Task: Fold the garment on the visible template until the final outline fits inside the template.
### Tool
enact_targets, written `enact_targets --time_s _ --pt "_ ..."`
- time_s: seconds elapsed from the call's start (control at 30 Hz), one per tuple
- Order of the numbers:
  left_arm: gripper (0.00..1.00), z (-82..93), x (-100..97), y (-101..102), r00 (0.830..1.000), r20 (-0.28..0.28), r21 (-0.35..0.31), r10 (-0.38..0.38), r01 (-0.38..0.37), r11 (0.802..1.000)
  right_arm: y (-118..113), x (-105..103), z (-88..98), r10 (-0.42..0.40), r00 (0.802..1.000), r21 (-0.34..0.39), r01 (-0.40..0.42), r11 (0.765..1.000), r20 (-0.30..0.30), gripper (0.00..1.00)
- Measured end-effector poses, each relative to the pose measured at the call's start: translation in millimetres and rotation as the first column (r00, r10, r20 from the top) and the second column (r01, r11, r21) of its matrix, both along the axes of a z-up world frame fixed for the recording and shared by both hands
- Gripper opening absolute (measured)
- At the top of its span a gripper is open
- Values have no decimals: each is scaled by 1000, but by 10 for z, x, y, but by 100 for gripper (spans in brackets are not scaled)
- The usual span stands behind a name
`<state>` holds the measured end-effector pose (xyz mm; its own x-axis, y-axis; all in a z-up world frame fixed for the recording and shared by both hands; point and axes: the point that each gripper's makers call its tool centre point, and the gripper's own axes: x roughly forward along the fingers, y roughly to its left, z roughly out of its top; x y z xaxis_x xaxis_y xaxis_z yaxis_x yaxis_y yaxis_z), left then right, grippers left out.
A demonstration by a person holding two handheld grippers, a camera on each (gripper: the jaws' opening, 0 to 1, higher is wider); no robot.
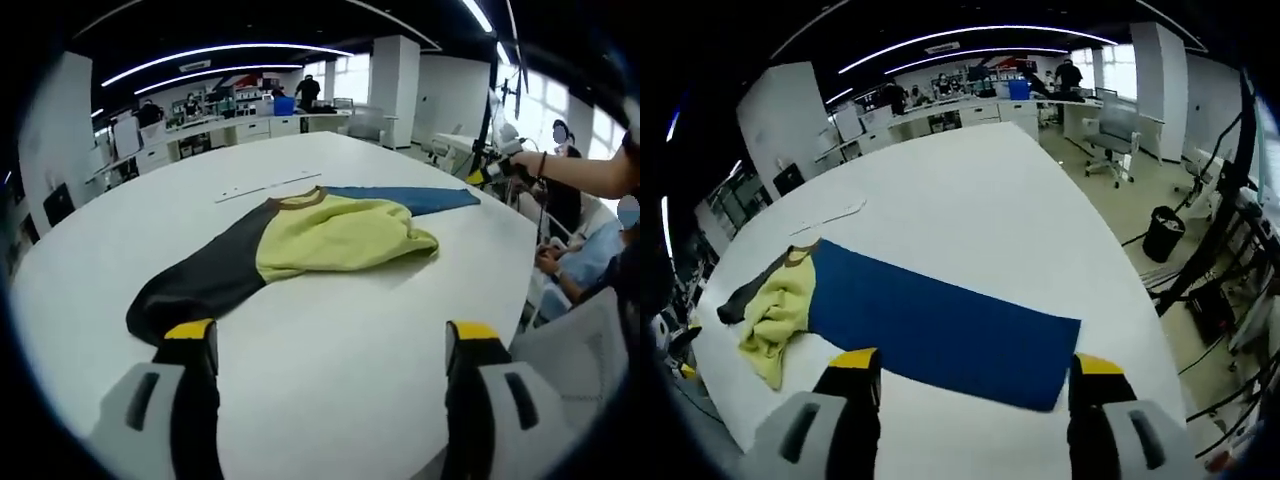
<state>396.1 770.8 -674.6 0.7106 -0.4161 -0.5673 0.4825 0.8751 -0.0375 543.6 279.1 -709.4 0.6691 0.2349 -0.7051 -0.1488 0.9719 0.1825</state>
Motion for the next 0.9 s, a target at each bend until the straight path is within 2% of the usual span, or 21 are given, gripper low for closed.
enact_targets --time_s 0.23,0.33,0.47,0.63,0.73,0.9 --pt "96 12 -14 -3 1000 7 3 -3 3 1000 428 30 52 161 987 -35 -160 987 19 93" --pt "98 18 -26 -9 1000 11 10 -7 7 1000 688 16 101 225 974 -17 -225 974 37 95" --pt "99 9 -40 -15 1000 11 8 -4 4 1000 1060 -42 179 313 948 44 -315 948 58 97" --pt "99 5 -54 -18 1000 14 1 2 -2 1000 1429 -119 240 425 903 39 -428 903 68 98" --pt "99 19 -57 -34 1000 16 -8 2 -1 1000 1656 -191 261 475 878 76 -479 874 64 98" --pt "99 52 -56 -46 1000 26 -7 -3 3 1000 2019 -294 312 575 814 82 -581 810 79 96"
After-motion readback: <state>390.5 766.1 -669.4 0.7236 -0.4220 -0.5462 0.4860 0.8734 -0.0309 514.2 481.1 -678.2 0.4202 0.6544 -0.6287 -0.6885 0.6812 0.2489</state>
